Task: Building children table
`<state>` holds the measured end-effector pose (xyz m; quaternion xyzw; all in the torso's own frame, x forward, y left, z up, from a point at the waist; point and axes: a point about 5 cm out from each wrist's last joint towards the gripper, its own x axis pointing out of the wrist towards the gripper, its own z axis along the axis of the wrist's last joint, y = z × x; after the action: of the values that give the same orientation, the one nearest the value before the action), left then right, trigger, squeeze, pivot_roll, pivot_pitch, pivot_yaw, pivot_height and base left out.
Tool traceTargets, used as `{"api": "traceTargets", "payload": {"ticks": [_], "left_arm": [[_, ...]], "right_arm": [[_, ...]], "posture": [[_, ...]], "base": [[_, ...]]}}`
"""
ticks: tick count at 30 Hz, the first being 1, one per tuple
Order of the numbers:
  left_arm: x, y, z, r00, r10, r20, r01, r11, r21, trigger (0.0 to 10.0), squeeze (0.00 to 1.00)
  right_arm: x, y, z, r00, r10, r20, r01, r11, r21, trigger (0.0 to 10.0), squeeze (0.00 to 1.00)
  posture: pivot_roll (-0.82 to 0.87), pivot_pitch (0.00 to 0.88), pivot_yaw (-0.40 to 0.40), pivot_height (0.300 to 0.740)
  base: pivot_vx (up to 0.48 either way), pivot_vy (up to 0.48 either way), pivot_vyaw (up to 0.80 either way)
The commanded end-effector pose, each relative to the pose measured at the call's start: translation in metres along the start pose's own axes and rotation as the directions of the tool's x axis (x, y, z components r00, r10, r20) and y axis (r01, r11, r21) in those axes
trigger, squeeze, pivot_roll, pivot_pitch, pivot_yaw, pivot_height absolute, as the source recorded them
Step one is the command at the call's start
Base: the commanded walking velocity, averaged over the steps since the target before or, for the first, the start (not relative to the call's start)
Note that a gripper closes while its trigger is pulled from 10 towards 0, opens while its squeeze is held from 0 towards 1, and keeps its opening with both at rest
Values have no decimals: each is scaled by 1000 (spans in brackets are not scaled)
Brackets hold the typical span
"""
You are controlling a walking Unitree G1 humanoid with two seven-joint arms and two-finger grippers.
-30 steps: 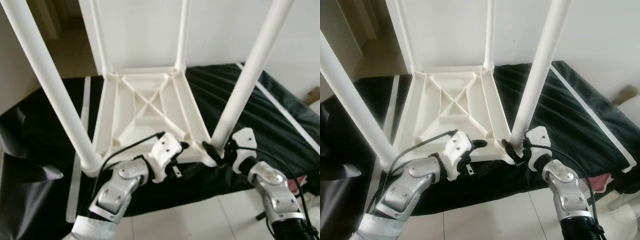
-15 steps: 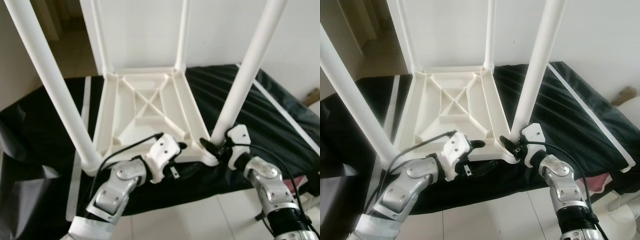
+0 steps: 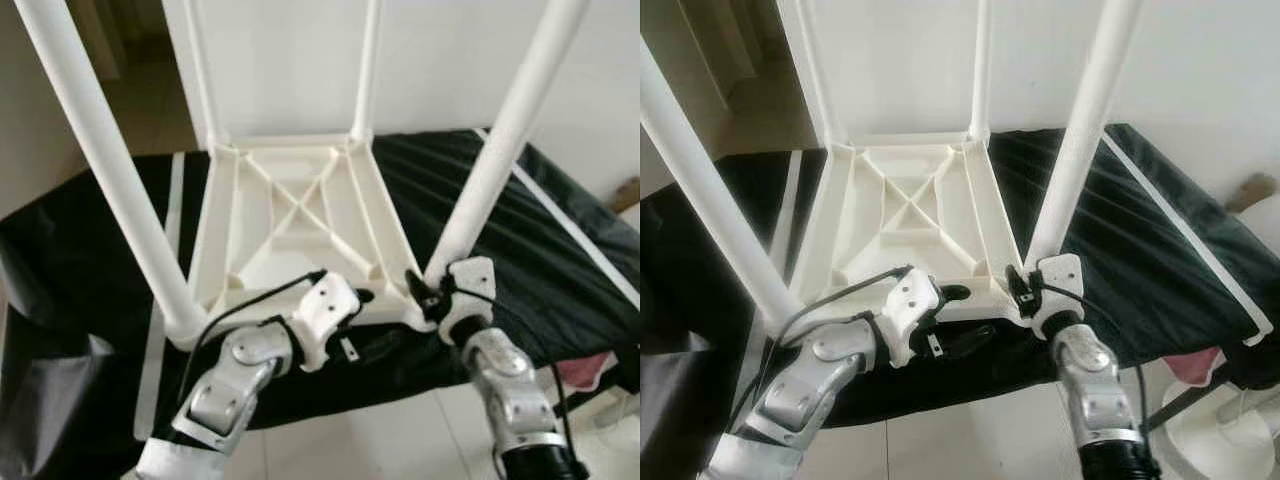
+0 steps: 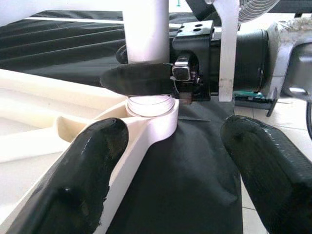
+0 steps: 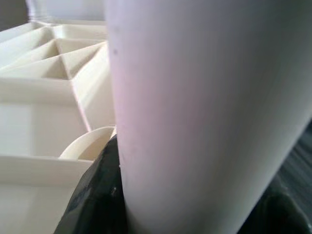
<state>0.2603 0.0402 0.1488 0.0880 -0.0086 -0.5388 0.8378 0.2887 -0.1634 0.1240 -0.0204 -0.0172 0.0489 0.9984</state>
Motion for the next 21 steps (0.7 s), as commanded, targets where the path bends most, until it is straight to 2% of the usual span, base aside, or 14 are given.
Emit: {"api": "traceTargets", "payload": {"ticks": [1, 5, 7, 12, 13, 16, 17, 18, 19, 21], "left_arm": [[0, 2, 2, 1000, 20, 1, -20, 1000, 2, 10000, 0], [1, 2, 2, 1000, 20, 4, -20, 1000, -4, 10000, 0], [2, 2, 3, 1000, 24, 10, -24, 1000, -10, 10000, 0], [2, 2, 4, 999, 34, 17, -34, 999, -12, 10000, 0], [3, 1, 4, 999, 33, 22, -32, 999, -26, 10000, 0], [3, -1, 5, 999, 23, 27, -22, 999, -33, 10000, 0], [3, -3, 5, 999, 12, 35, -11, 999, -38, 10000, 0], [3, -3, 5, 999, 12, 35, -11, 999, -38, 10000, 0], [2, -3, 6, 999, 10, 39, -8, 999, -40, 10000, 0], [1, -2, 6, 999, 12, 39, -10, 999, -41, 10000, 0]], "right_arm": [[-5, -1, -10, 996, -77, -54, 79, 996, 30, 0, 0], [-6, 11, -11, 986, -152, -66, 158, 984, 85, 0, 0], [-3, 23, -10, 963, -252, -91, 265, 948, 178, 0, 0], [1, 27, -5, 960, -262, -98, 278, 935, 219, 0, 0], [1, 27, 3, 972, -231, -53, 237, 952, 196, 10000, 0], [-2, 25, 9, 977, -214, -20, 214, 963, 166, 10000, 0], [-6, 21, 11, 973, -230, -5, 229, 962, 152, 10000, 918], [-6, 21, 11, 973, -230, -5, 229, 962, 152, 10000, 918], [-9, 17, 12, 970, -241, 6, 238, 961, 139, 10000, 1000], [-11, 17, 12, 970, -244, 6, 241, 961, 138, 10000, 1000]], "posture": [[-18, 0, 2, 740], [-19, 0, 1, 740], [-17, 0, -6, 740], [-20, 0, -5, 740], [-24, 0, -4, 740], [-25, 0, -5, 740], [-26, 0, -6, 740], [-26, 0, -6, 740], [-26, 0, -6, 740], [-27, 0, -5, 740]], "base": [[0, 0, 0], [0, 0, 0], [0, 0, 0], [0, 0, 0], [0, 0, 0], [0, 0, 0], [0, 0, 0], [0, 0, 0], [0, 0, 0], [0, 0, 0]]}}
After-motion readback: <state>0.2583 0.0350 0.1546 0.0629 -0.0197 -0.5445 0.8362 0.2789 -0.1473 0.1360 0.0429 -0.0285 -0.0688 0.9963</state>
